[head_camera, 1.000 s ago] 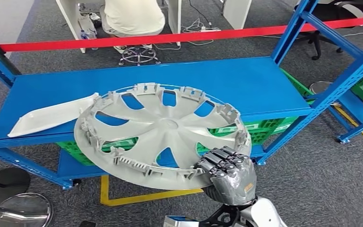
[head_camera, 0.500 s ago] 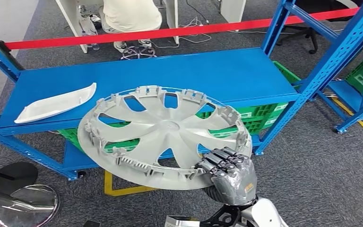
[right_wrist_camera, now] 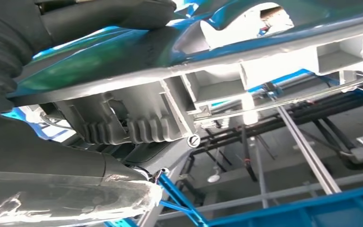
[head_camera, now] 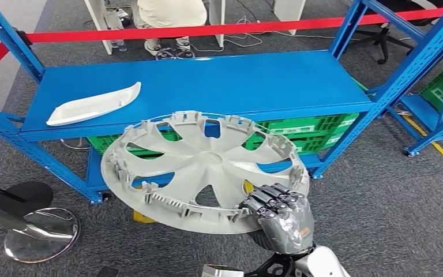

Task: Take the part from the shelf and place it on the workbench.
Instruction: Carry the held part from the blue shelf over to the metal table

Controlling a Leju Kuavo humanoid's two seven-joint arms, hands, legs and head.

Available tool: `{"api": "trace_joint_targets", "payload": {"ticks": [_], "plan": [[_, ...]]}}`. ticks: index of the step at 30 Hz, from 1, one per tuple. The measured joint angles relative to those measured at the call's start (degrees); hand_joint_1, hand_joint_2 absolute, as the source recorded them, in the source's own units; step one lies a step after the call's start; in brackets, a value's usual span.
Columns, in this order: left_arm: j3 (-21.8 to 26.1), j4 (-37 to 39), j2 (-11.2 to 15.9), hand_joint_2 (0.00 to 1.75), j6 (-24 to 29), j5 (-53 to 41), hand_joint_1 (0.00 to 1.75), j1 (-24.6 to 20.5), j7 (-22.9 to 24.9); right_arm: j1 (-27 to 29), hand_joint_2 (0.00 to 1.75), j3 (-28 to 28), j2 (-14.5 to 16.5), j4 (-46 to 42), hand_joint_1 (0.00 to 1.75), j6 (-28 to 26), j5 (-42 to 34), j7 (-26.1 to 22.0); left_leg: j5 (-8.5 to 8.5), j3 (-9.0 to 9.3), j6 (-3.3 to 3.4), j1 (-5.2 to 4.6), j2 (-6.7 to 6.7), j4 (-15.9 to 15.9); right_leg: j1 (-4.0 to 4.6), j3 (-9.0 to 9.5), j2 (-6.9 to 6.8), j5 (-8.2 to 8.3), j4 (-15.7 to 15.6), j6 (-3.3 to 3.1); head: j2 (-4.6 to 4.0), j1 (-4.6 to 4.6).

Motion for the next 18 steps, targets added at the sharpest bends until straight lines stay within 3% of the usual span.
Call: {"api": "trace_joint_targets", "payload": {"ticks": [1,2,4,6,7,9,10,12,14,15,16,18], "plan": [[0.00,0.00,-0.01,1.75,0.01,-0.04,0.00,-0.04,0.05,0.14,1.75,0.07,-0.20,-0.01,1.75,0.00,0.06,0.25,0.55,-0.73,0.00,-0.15,0.02,0.02,0.04,1.02,0.00,0.82,0.19,-0.14,0.00,0.01],[0.00,0.00,-0.02,1.75,0.01,-0.13,0.00,-0.11,0.10,0.26,1.75,0.13,-0.37,-0.01,1.75,0.00,0.14,0.48,1.08,-1.38,-0.03,-0.29,0.03,0.03,0.11,3.01,0.01,2.42,-1.69,-0.36,0.00,0.00],[0.00,0.00,-0.10,1.75,0.05,-0.33,0.00,-0.31,0.17,0.38,1.75,0.21,-0.65,-0.06,1.75,0.00,0.32,0.91,2.04,-2.42,-0.20,-0.53,0.00,0.08,0.37,9.05,0.04,4.87,-9.90,-1.02,0.00,0.00],[0.00,0.00,-0.22,1.75,0.15,-0.50,0.00,-0.54,0.28,0.40,1.75,0.27,-0.90,-0.22,1.75,-0.01,0.44,1.25,3.13,-3.18,-0.60,-0.61,-0.01,0.13,0.68,13.60,0.07,4.67,-17.30,-1.41,0.00,-0.02],[0.00,0.00,-0.27,1.75,0.21,-0.56,0.00,-0.64,0.34,0.43,1.75,0.28,-1.02,-0.30,1.75,-0.02,0.48,1.37,3.70,-3.50,-0.88,-0.56,0.00,0.07,0.85,14.42,0.09,4.29,-18.97,-1.47,0.00,-0.03],[-0.01,0.00,-0.24,1.75,0.34,-0.69,0.00,-0.73,0.44,0.53,1.75,0.29,-1.25,-0.33,1.75,-0.02,0.55,1.65,4.29,-4.00,-1.51,-0.46,-0.05,-0.12,0.82,13.98,0.00,5.07,-19.78,-1.84,0.00,0.02],[-0.01,0.00,-0.20,1.75,0.38,-0.77,0.00,-0.74,0.48,0.58,1.75,0.29,-1.34,-0.33,1.75,-0.02,0.57,1.80,3.37,-4.42,-1.85,-0.43,-0.12,0.41,0.67,13.62,-0.10,5.70,-19.96,-2.24,0.00,-0.04],[-0.02,0.00,-0.14,1.75,0.44,-0.88,0.00,-0.77,0.57,0.67,1.75,0.30,-1.46,-0.33,1.75,-0.02,0.67,1.99,-1.37,-5.89,-2.51,-0.20,-0.22,4.77,0.37,12.74,-0.32,6.79,-20.06,-2.99,0.00,-0.21],[-0.02,0.00,-0.14,1.75,0.46,-0.90,0.00,-0.82,0.61,0.76,1.75,0.31,-1.55,-0.33,1.75,-0.02,0.77,2.04,-6.04,-7.37,-3.08,0.21,-0.22,12.12,0.37,11.23,-0.38,7.47,-19.46,-3.21,0.00,-0.34],[-0.02,0.00,-0.13,1.75,0.46,-0.90,0.00,-0.85,0.61,0.79,1.75,0.31,-1.59,-0.33,1.75,-0.02,0.78,2.07,-6.63,-7.52,-3.30,0.38,-0.22,14.85,0.38,10.42,-0.42,7.78,-18.99,-3.18,-0.01,-0.34],[-0.02,0.00,-0.13,1.75,0.46,-0.91,0.00,-0.88,0.61,0.83,1.75,0.31,-1.63,-0.33,1.75,-0.02,0.78,2.09,-6.02,-6.94,-3.46,0.53,-0.22,16.04,0.37,9.57,-0.44,8.02,-18.43,-3.12,-0.01,-0.33],[-0.02,0.00,-0.13,1.75,0.48,-0.91,0.00,-0.99,0.61,0.88,1.75,0.31,-1.69,-0.33,1.75,-0.02,0.79,2.11,-3.10,-3.35,-3.59,0.78,-0.22,12.87,0.31,7.95,-0.42,8.34,-17.19,-2.90,-0.01,-0.34]]}}
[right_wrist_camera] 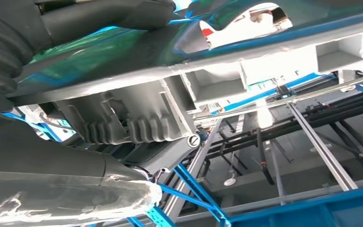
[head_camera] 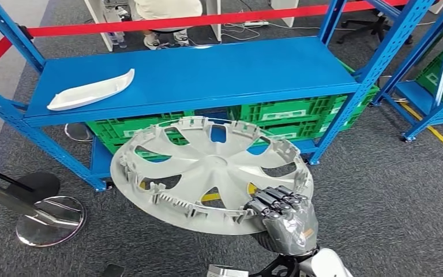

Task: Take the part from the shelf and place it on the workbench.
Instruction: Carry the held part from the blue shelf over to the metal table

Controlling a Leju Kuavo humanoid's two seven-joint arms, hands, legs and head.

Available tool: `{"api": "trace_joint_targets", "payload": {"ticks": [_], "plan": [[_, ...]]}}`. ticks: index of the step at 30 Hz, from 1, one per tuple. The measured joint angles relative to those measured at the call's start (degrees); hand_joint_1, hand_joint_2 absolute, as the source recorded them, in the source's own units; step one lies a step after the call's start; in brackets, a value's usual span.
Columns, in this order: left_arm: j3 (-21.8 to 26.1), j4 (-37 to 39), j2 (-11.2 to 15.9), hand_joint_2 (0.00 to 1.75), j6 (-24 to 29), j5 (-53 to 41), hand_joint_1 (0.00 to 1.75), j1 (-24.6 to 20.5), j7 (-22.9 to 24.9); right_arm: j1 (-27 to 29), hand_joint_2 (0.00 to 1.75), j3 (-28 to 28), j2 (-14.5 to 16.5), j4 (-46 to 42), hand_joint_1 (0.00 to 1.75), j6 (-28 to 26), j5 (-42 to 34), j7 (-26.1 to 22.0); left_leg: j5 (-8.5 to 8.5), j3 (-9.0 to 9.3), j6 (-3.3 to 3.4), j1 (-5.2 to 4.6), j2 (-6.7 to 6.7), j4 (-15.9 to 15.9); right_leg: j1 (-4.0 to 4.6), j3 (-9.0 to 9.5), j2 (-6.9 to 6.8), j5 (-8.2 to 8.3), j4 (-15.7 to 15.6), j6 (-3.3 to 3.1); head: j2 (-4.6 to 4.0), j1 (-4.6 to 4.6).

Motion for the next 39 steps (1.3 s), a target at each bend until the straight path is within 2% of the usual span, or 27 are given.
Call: {"api": "trace_joint_targets", "payload": {"ticks": [2,3,6,7,9,11,12,13,14,16,18,19,20,22,23,24,26,27,28,29,30,31,32,34,35,37,39], "plan": [[-0.01,0.00,0.00,1.75,0.02,-0.04,0.00,-0.20,0.02,0.05,1.75,0.00,-0.07,-0.01,1.75,0.01,0.11,0.15,0.48,4.53,0.24,-0.05,-0.09,-6.52,0.07,-1.33,0.04,0.27,1.12,0.42,0.00,0.02],[-0.02,0.00,0.00,1.75,0.02,-0.08,0.00,-0.27,0.08,0.11,1.75,0.00,-0.10,-0.04,1.75,0.01,0.20,0.32,0.06,5.85,0.50,-0.17,-0.16,-8.85,0.09,-1.82,0.03,0.54,1.49,0.74,0.00,0.04],[-0.04,0.00,-0.02,1.75,0.02,-0.58,0.00,-0.20,0.40,0.72,1.75,-0.03,-0.29,-0.36,1.75,0.00,0.87,0.93,-0.11,5.93,1.62,-0.45,-0.17,-10.93,-0.08,-2.90,0.07,1.36,1.91,1.86,0.00,0.05],[-0.06,0.00,-0.03,1.75,0.02,-0.89,0.00,-0.17,0.57,1.05,1.75,-0.07,-0.39,-0.61,1.75,0.00,1.27,1.05,0.27,5.56,2.09,-0.41,-0.08,-11.23,-0.15,-3.49,0.16,0.58,2.46,2.19,0.00,0.12],[-0.16,0.00,-0.05,1.75,0.09,-1.48,0.00,-0.21,0.88,1.77,1.75,-0.42,-0.58,-1.51,1.75,0.00,2.06,0.82,1.25,4.53,3.06,-0.30,0.09,-11.72,-0.24,-5.11,0.38,-3.76,6.52,2.67,0.00,0.35],[-0.35,0.00,-0.11,1.75,0.32,-1.98,0.00,-0.29,0.94,2.67,1.75,-1.35,-0.63,-3.13,1.75,0.00,2.76,-0.45,2.37,3.17,3.55,-0.49,0.12,-11.65,-0.29,-6.62,0.44,-8.63,13.43,2.95,0.01,0.53],[-0.46,0.00,-0.14,1.75,0.43,-2.24,0.00,-0.33,0.85,3.14,1.75,-2.03,-0.61,-4.15,1.75,0.00,3.13,-1.29,2.95,2.45,3.59,-0.60,0.14,-11.59,-0.29,-6.81,0.45,-9.59,16.12,3.02,0.01,0.55],[-0.60,0.00,-0.15,1.75,0.56,-2.39,0.00,-0.39,0.77,3.58,1.75,-2.83,-0.51,-5.31,1.75,0.00,3.49,-2.17,3.55,1.67,3.59,-0.69,0.16,-11.52,-0.28,-6.26,0.45,-9.17,17.24,3.00,0.01,0.57],[-0.72,0.00,-0.16,1.75,0.73,-2.49,0.00,-0.47,0.72,3.97,1.75,-3.67,-0.32,-6.51,1.75,0.00,3.64,-3.15,4.18,0.86,3.54,-0.77,0.18,-11.45,-0.26,-4.84,0.45,-7.67,16.53,2.91,0.01,0.61],[-0.90,0.00,-0.20,1.75,1.13,-2.55,0.00,-0.66,0.73,4.62,1.75,-5.28,0.40,-8.79,1.75,0.00,3.39,-5.27,5.47,-0.61,3.32,-0.87,0.18,-11.33,-0.19,0.47,0.44,-4.65,10.20,2.46,0.01,0.62],[-0.99,0.00,-0.26,1.75,1.38,-2.61,0.00,-0.80,0.81,5.35,1.75,-6.79,1.53,-11.07,1.75,0.00,3.04,-7.57,6.72,-1.42,2.84,-0.94,0.14,-11.35,0.08,6.08,0.46,-4.88,1.98,1.93,0.01,0.55],[-1.07,0.00,-0.28,1.75,1.43,-2.68,0.00,-0.84,0.85,5.75,1.75,-7.47,2.12,-12.06,1.75,0.00,2.93,-8.54,7.32,-1.55,2.52,-0.89,0.15,-11.44,0.26,7.45,0.50,-5.52,-0.49,1.70,0.00,0.59],[-1.17,0.00,-0.31,1.75,1.43,-2.78,0.00,-0.85,0.87,6.14,1.75,-8.20,2.77,-12.96,1.75,0.00,2.73,-9.52,7.93,-1.64,2.13,-0.82,0.15,-11.60,0.45,7.76,0.54,-5.63,-1.51,1.45,0.00,0.71],[-1.36,0.00,-0.33,1.75,1.43,-2.92,0.00,-0.79,0.88,6.70,1.75,-9.49,3.88,-14.24,1.75,0.00,2.18,-10.97,8.13,-1.97,1.40,-0.65,0.10,-11.62,0.42,6.54,0.47,-4.47,-1.44,0.73,0.00,0.89],[-1.41,0.00,-0.33,1.75,1.43,-2.92,0.00,-0.70,0.90,6.93,1.75,-10.10,4.44,-14.72,1.75,0.00,1.81,-11.62,6.54,-2.32,1.08,-0.59,0.06,-10.88,0.33,5.84,0.38,-3.69,-1.45,0.27,0.01,0.79],[-1.43,0.00,-0.33,1.75,1.41,-2.84,0.00,-0.62,0.92,7.21,1.75,-10.66,4.93,-15.02,1.75,0.00,1.45,-12.20,3.74,-2.75,0.79,-0.52,0.02,-9.13,0.23,5.03,0.29,-2.83,-1.54,-0.09,0.01,0.57],[-1.44,0.00,-0.39,1.75,1.28,-2.63,0.00,-0.60,0.95,7.83,1.75,-11.71,5.86,-15.26,1.75,0.00,0.81,-13.32,-2.94,-3.61,0.31,-0.34,0.01,-2.70,0.30,3.38,0.20,-1.22,-1.43,-0.50,0.00,0.32],[-1.45,0.00,-0.44,1.75,1.16,-2.56,0.00,-0.65,0.94,8.12,1.75,-12.22,6.25,-15.29,1.75,0.01,0.57,-13.82,-4.57,-3.80,0.12,-0.28,0.01,0.89,0.35,2.46,0.16,-0.47,-1.33,-0.52,0.01,0.28],[-1.45,0.00,-0.50,1.75,1.05,-2.54,0.00,-0.70,0.92,8.39,1.75,-12.65,6.58,-15.33,1.75,0.01,0.41,-14.19,-4.45,-3.61,0.00,-0.25,0.02,3.55,0.38,1.46,0.14,0.27,-1.17,-0.48,0.01,0.31],[-1.46,0.00,-0.57,1.75,0.96,-2.54,0.00,-0.73,0.89,8.65,1.75,-13.07,6.88,-15.40,1.75,0.02,0.29,-14.47,-2.90,-2.89,-0.06,-0.22,0.01,4.77,0.38,0.36,0.15,0.94,-0.93,-0.36,0.01,0.28],[-1.46,0.00,-0.64,1.75,0.92,-2.54,0.00,-0.76,0.86,8.94,1.75,-13.43,7.13,-15.47,1.75,0.02,0.19,-14.61,-0.76,-1.47,-0.05,-0.18,-0.01,4.32,0.37,-0.81,0.22,1.53,-0.64,-0.19,0.01,0.28],[-1.46,0.00,-0.71,1.75,0.91,-2.54,0.00,-0.77,0.83,9.23,1.75,-13.78,7.38,-15.54,1.75,0.02,0.14,-14.68,0.77,0.92,0.05,-0.14,-0.19,1.98,0.35,-1.86,0.31,2.10,-0.26,0.03,0.01,0.28],[-1.46,0.00,-0.76,1.75,0.90,-2.54,0.00,-0.78,0.81,9.48,1.75,-14.10,7.62,-15.63,1.75,0.02,0.09,-14.72,0.92,4.06,0.24,-0.14,-0.46,-1.88,0.40,-2.75,0.42,2.54,0.20,0.29,0.01,0.27],[-1.47,0.00,-0.85,1.75,0.90,-2.53,0.00,-0.85,0.76,9.88,1.75,-14.60,7.98,-15.80,1.75,0.02,0.02,-14.70,-1.58,9.54,0.89,-0.25,-0.92,-9.97,0.47,-3.95,0.57,3.44,0.96,0.85,0.01,0.32],[-1.48,0.00,-0.87,1.75,0.90,-2.52,0.00,-0.89,0.75,10.01,1.75,-14.80,8.11,-15.91,1.75,0.02,-0.02,-14.69,-2.69,10.78,1.26,-0.43,-0.95,-12.33,0.45,-4.35,0.62,3.91,1.16,1.11,0.01,0.36],[-1.49,0.00,-0.94,1.75,0.91,-2.51,0.00,-0.91,0.72,10.27,1.75,-15.18,8.30,-16.07,1.75,0.02,-0.08,-14.69,-2.65,10.58,2.19,-0.57,-0.54,-13.37,0.22,-5.09,0.84,4.44,1.43,1.66,0.01,0.34],[-1.49,0.00,-1.00,1.75,0.91,-2.52,0.00,-0.84,0.73,10.55,1.75,-15.51,8.39,-16.16,1.75,0.01,-0.07,-14.69,-1.72,9.84,3.18,-0.52,0.14,-13.52,-0.03,-6.57,0.97,2.07,4.21,2.23,0.01,0.54]]}}
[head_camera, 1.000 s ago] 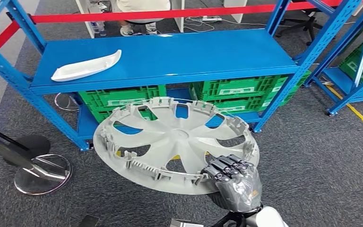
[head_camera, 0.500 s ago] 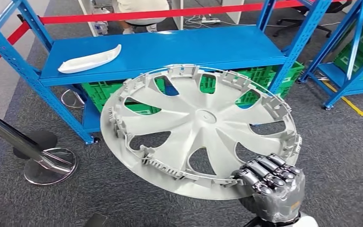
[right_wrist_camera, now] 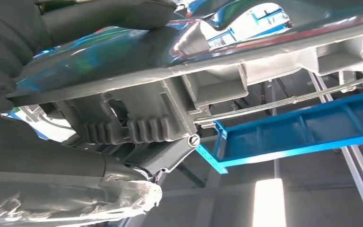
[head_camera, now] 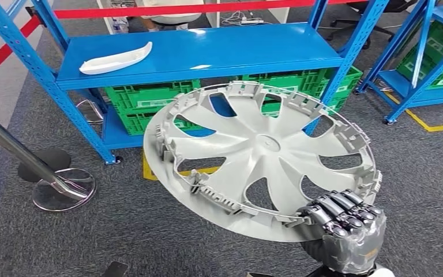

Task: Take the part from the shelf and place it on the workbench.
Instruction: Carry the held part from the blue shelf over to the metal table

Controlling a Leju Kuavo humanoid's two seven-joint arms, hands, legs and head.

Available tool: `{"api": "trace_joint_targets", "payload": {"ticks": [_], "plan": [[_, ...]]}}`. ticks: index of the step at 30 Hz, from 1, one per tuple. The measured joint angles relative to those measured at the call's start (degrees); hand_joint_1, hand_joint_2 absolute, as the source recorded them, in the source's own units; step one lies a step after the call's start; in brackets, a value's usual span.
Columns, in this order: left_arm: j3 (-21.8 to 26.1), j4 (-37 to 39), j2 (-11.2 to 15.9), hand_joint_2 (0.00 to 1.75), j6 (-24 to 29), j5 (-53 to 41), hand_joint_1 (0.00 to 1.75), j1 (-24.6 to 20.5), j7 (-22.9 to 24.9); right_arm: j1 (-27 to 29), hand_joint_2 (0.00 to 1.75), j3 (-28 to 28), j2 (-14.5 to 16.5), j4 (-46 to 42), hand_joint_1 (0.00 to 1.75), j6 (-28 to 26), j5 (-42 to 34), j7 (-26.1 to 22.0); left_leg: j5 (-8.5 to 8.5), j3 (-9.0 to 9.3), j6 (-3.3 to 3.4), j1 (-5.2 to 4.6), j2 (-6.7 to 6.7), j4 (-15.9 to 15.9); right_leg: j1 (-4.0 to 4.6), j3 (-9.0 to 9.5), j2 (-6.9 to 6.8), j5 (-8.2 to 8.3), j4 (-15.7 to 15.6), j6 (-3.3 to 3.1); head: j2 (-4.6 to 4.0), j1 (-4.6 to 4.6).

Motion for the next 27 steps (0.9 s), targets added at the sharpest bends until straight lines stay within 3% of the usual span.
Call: {"api": "trace_joint_targets", "payload": {"ticks": [3,4,5,7,9,11,13,15,17,18,19,20,22,24,26,27], "plan": [[0.00,0.00,-0.05,1.75,0.00,-0.02,0.00,0.02,0.05,0.26,1.75,-0.36,0.03,-0.02,1.75,-0.01,0.13,0.00,1.26,-1.52,0.50,-0.13,1.14,0.13,-0.20,-3.59,-0.04,-6.56,10.64,0.67,0.00,0.33],[0.00,0.00,-0.07,1.75,0.00,-0.03,0.00,0.04,0.07,0.34,1.75,-0.42,0.03,-0.02,1.75,0.00,0.17,0.00,1.63,-2.03,0.47,-0.18,1.60,0.18,-0.21,-3.87,-0.06,-7.51,12.83,0.79,0.00,0.32],[0.00,0.00,-0.07,1.75,-0.01,-0.03,0.00,0.04,0.08,0.43,1.75,-0.48,0.03,-0.02,1.75,0.00,0.20,0.00,1.94,-2.45,0.41,-0.22,2.08,0.23,-0.22,-3.00,-0.16,-7.42,12.84,0.83,0.00,0.31],[0.00,0.00,-0.09,1.75,-0.09,-0.04,0.00,0.02,0.08,0.56,1.75,-0.68,0.08,-0.04,1.75,0.00,0.24,-0.03,2.31,-2.94,0.23,-0.25,3.05,0.34,-0.20,2.02,-1.06,-4.93,6.50,0.70,0.00,0.32],[0.00,0.00,-0.12,1.75,-0.22,-0.09,0.00,-0.02,0.07,0.53,1.75,-0.94,0.32,-0.19,1.75,0.00,0.20,-0.19,2.50,-3.20,-0.13,-0.52,3.93,0.55,0.09,7.04,-3.18,-3.36,-1.21,0.26,0.00,0.33],[0.00,0.00,-0.13,1.75,-0.29,-0.17,0.00,-0.08,0.06,0.55,1.75,-1.22,0.62,-0.36,1.75,0.00,0.16,-0.38,2.72,-3.45,-0.62,-0.83,4.89,0.77,0.39,8.38,-3.97,-3.30,-3.91,-0.42,0.00,0.32],[0.00,0.00,-0.14,1.75,-0.34,-0.21,0.00,-0.20,0.05,0.76,1.75,-1.50,0.86,-0.45,1.75,-0.01,0.16,-0.46,2.73,-3.60,-1.13,-0.84,5.62,0.97,0.28,8.00,-2.91,-2.77,-4.04,-1.22,0.00,0.34],[-0.01,0.00,-0.14,1.75,-0.35,-0.23,0.00,-0.35,0.03,0.86,1.75,-1.74,1.11,-0.51,1.75,0.00,0.16,-0.49,0.89,-4.46,-1.79,-0.66,3.96,3.10,0.03,7.62,-1.93,-2.17,-4.23,-2.07,0.00,0.26],[-0.02,0.00,-0.12,1.75,-0.35,-0.32,0.00,-0.29,0.02,0.84,1.75,-1.92,1.34,-0.52,1.75,0.00,0.16,-0.52,-3.18,-7.16,-2.30,-0.41,1.36,9.61,-0.04,7.03,-0.92,-1.62,-4.29,-2.72,0.00,0.16],[-0.02,0.00,-0.11,1.75,-0.35,-0.37,0.00,-0.18,0.02,0.84,1.75,-1.99,1.42,-0.52,1.75,-0.01,0.16,-0.52,-5.08,-8.84,-2.39,-0.32,0.73,13.57,-0.01,6.68,-0.31,-1.37,-4.24,-2.87,0.00,0.16],[-0.02,0.00,-0.10,1.75,-0.35,-0.42,0.00,-0.06,0.02,0.87,1.75,-2.08,1.45,-0.52,1.75,-0.01,0.17,-0.52,-6.07,-10.05,-2.40,-0.28,0.47,16.48,0.02,6.35,0.36,-1.15,-4.18,-2.89,0.00,0.17],[-0.02,0.00,-0.10,1.75,-0.35,-0.44,0.00,0.01,0.02,0.92,1.75,-2.17,1.45,-0.52,1.75,-0.01,0.18,-0.52,-5.90,-10.45,-2.35,-0.27,0.34,17.56,0.04,6.04,1.08,-0.94,-4.08,-2.82,0.00,0.17],[-0.02,0.00,-0.10,1.75,-0.35,-0.46,0.00,0.01,0.02,0.98,1.75,-2.33,1.46,-0.52,1.75,0.01,0.19,-0.54,-2.50,-8.18,-2.04,-0.26,-0.27,13.27,0.05,5.53,2.56,-0.60,-3.77,-2.57,0.00,0.17],[-0.02,0.00,-0.09,1.75,-0.34,-0.49,0.00,-0.05,0.01,0.96,1.75,-2.50,1.54,-0.54,1.75,0.00,0.18,-0.58,0.83,-4.46,-1.56,-0.10,-2.62,5.72,0.12,5.00,3.89,-0.36,-3.26,-2.23,0.00,0.20],[-0.04,0.00,-0.09,1.75,-0.34,-0.55,0.00,-0.07,0.01,1.00,1.75,-2.68,1.70,-0.72,1.75,-0.01,0.18,-0.70,1.49,-2.99,-1.24,-0.03,-4.15,2.14,0.13,4.16,5.03,0.00,-2.79,-1.64,0.00,0.22],[-0.05,0.00,-0.10,1.75,-0.33,-0.59,0.00,-0.04,0.02,1.10,1.75,-2.77,1.78,-0.85,1.75,0.00,0.16,-0.82,1.47,-3.01,-1.10,-0.07,-3.86,1.82,0.12,3.73,5.61,0.25,-2.66,-1.26,0.00,0.25]]}}
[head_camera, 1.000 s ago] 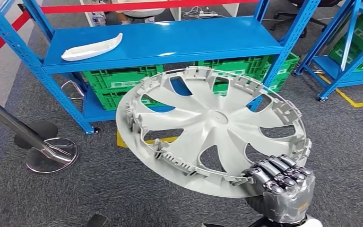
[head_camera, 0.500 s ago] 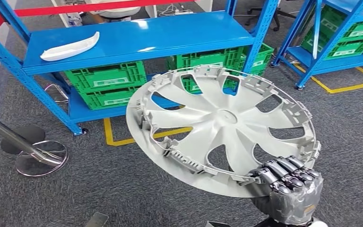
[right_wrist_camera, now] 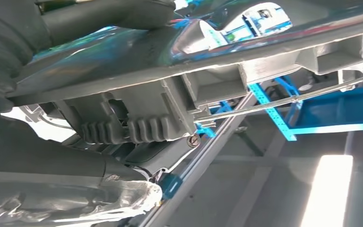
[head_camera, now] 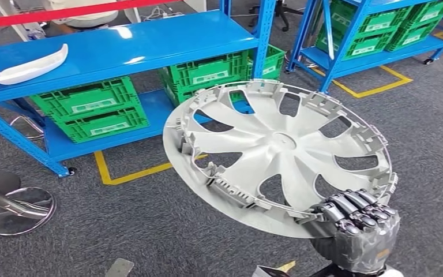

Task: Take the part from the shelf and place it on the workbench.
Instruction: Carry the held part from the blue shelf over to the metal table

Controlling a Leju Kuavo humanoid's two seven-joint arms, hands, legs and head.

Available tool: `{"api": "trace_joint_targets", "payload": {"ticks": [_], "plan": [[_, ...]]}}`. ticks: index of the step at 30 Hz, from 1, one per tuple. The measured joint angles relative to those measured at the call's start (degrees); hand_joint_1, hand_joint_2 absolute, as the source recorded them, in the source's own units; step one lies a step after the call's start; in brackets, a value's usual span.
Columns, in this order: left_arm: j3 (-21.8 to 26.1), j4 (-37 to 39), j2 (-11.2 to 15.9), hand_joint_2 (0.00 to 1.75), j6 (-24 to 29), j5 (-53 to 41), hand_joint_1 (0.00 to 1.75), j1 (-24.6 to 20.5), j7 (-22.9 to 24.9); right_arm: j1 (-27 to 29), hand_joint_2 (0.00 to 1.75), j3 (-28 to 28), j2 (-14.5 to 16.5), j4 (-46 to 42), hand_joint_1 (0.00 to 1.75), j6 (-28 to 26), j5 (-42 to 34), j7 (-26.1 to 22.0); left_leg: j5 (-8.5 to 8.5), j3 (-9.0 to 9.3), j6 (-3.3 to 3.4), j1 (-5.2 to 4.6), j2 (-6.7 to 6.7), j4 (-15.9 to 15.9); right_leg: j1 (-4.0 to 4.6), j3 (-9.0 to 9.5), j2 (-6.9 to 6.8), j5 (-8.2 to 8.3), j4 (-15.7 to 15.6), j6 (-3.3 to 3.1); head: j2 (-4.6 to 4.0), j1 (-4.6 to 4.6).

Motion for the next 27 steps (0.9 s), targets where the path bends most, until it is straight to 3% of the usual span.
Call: {"api": "trace_joint_targets", "payload": {"ticks": [1,3,6,8,9,10,11,13,14,16,17,19,21,23,24,25,27], "plan": [[-0.03,0.00,-0.04,1.75,0.01,-0.04,0.00,0.02,0.02,0.18,1.75,-0.09,0.07,-0.20,1.75,0.00,-0.01,-0.15,0.20,-0.18,0.26,0.06,0.64,-0.07,-0.14,-0.35,0.46,0.22,0.03,0.37,0.00,-0.03],[-0.11,0.00,-0.11,1.75,0.10,-0.12,0.00,-0.01,0.04,0.58,1.75,-0.39,0.22,-0.68,1.75,0.00,-0.29,-0.68,0.75,-0.42,0.90,0.27,1.99,-0.38,-0.13,-1.54,-0.85,-0.96,1.60,0.98,0.00,0.29],[-0.15,0.00,-0.11,1.75,0.25,-0.12,0.00,0.18,0.04,0.87,1.75,-1.49,0.84,-1.26,1.75,0.00,-1.73,-2.51,1.12,-0.94,1.33,0.29,4.24,-0.51,-0.30,-5.69,-4.80,-6.68,11.26,1.82,0.00,1.15],[-0.15,0.00,-0.09,1.75,0.35,-0.13,0.00,0.43,0.03,1.27,1.75,-2.93,1.71,-1.51,1.75,-0.01,-3.31,-4.63,1.19,-1.17,1.32,0.27,5.92,-0.49,-0.60,-7.15,-5.63,-8.36,15.95,2.24,0.00,1.19],[-0.16,0.00,-0.13,1.75,0.41,-0.17,0.00,0.44,0.03,1.57,1.75,-3.86,2.26,-1.68,1.75,-0.01,-4.23,-5.86,1.21,-1.21,1.27,0.27,6.69,-0.48,-0.73,-6.31,-5.92,-7.68,15.26,2.36,0.00,1.21],[-0.18,0.00,-0.20,1.75,0.48,-0.26,0.00,0.40,0.01,1.84,1.75,-4.87,2.83,-1.91,1.75,-0.01,-5.17,-7.07,1.21,-1.18,1.20,0.28,7.35,-0.47,-0.81,-4.35,-6.44,-6.17,12.35,2.38,0.00,1.21],[-0.21,0.00,-0.30,1.75,0.56,-0.36,0.00,0.32,-0.03,2.04,1.75,-5.91,3.43,-2.21,1.75,-0.01,-6.07,-8.21,1.19,-1.10,1.07,0.25,7.96,-0.47,-0.82,-1.77,-7.57,-4.57,8.14,2.33,0.00,1.22],[-0.26,0.00,-0.43,1.75,0.79,-0.63,0.00,0.22,-0.14,2.26,1.75,-7.81,4.67,-2.91,1.75,0.00,-7.54,-10.11,1.09,-1.01,0.52,-0.05,9.04,-0.36,-0.43,2.17,-9.74,-2.93,1.29,1.78,0.00,1.22],[-0.27,0.00,-0.47,1.75,0.89,-0.78,0.00,0.19,-0.19,2.43,1.75,-8.63,5.25,-3.28,1.75,0.00,-8.04,-10.81,1.10,-0.99,0.19,-0.20,9.58,-0.31,-0.24,2.92,-10.23,-2.84,-0.17,1.40,0.00,1.22],[-0.32,0.00,-0.52,1.75,1.03,-1.00,0.00,0.09,-0.22,2.98,1.75,-10.06,6.22,-3.98,1.75,0.00,-8.63,-11.55,1.14,-0.95,-0.45,-0.28,10.64,-0.29,-0.10,2.81,-9.22,-2.70,-0.41,0.53,0.00,1.19],[-0.36,0.00,-0.54,1.75,1.07,-1.05,0.00,-0.02,-0.22,3.26,1.75,-10.67,6.59,-4.24,1.75,0.00,-8.75,-11.64,0.88,-0.95,-0.80,-0.18,10.32,-0.11,-0.18,2.69,-8.64,-2.50,-0.49,0.13,0.00,1.19],[-0.41,0.00,-0.57,1.75,1.13,-1.08,0.00,-0.19,-0.23,3.50,1.75,-11.58,7.27,-4.61,1.75,0.00,-8.87,-11.67,-1.37,-2.07,-1.39,0.08,7.62,2.68,-0.44,2.53,-7.43,-2.03,-0.77,-0.70,0.00,1.06],[-0.43,0.00,-0.55,1.75,1.16,-1.09,0.00,-0.05,-0.25,3.53,1.75,-12.05,7.79,-4.81,1.75,0.00,-8.93,-11.74,-5.08,-5.02,-1.63,0.26,4.81,9.37,-0.47,2.23,-6.04,-1.72,-0.80,-1.23,0.00,0.89],[-0.43,0.00,-0.54,1.75,1.16,-1.09,0.00,0.25,-0.25,3.62,1.75,-12.50,8.12,-4.88,1.75,-0.01,-8.95,-11.84,-6.47,-7.37,-1.62,0.28,4.26,14.40,-0.31,2.05,-4.41,-1.56,-0.74,-1.42,0.00,0.84],[-0.45,0.00,-0.54,1.75,1.16,-1.09,0.00,0.32,-0.25,3.71,1.75,-12.76,8.28,-4.90,1.75,-0.01,-8.95,-11.88,-5.58,-7.45,-1.53,0.28,4.17,14.39,-0.23,2.01,-3.59,-1.51,-0.68,-1.43,0.00,0.85],[-0.50,0.00,-0.54,1.75,1.16,-1.09,0.00,0.32,-0.25,3.80,1.75,-13.01,8.44,-4.91,1.75,-0.01,-8.96,-11.90,-3.79,-6.60,-1.34,0.28,3.90,12.42,-0.17,2.00,-2.80,-1.46,-0.60,-1.41,0.00,0.86],[-0.63,0.00,-0.44,1.75,1.16,-1.09,0.00,0.26,-0.25,3.89,1.75,-13.35,8.65,-5.00,1.75,-0.01,-8.95,-11.90,-0.02,-3.63,-0.68,0.33,1.38,5.73,-0.09,1.83,-1.37,-1.42,-0.27,-1.22,0.00,0.88]]}}
